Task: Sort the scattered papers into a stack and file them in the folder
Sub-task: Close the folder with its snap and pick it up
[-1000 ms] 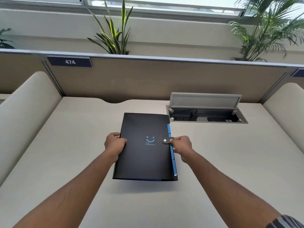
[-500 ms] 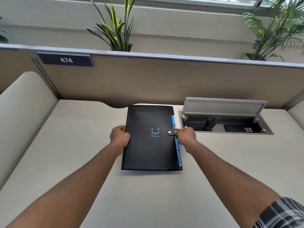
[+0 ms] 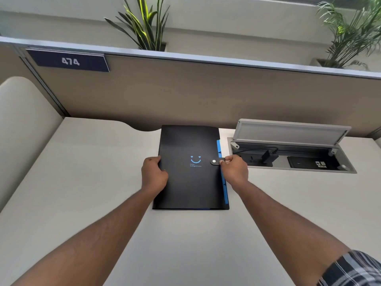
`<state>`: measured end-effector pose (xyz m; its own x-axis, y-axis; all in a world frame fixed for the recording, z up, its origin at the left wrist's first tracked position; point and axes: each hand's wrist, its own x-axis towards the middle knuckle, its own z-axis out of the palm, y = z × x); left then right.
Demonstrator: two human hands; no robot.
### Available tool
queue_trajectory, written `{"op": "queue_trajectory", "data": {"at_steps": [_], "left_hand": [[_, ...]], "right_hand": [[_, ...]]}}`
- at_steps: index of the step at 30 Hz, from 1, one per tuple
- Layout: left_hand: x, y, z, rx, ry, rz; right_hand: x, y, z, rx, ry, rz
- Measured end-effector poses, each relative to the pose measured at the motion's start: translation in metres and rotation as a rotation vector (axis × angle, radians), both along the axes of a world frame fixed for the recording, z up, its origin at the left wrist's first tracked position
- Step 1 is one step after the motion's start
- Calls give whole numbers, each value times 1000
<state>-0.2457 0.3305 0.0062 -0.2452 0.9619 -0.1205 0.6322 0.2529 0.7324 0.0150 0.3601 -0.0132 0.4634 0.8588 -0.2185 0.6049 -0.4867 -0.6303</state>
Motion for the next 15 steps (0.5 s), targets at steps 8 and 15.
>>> {"op": "queue_trajectory", "data": {"at_steps": [8,15], "left_hand": [[-2,1,-6,-68,17,-67],[-4,-2,-4,-126,41,-114]], "right_hand": [[-2,-1,0,7,-48,42],[-1,-6,7,-8,16,37]]}}
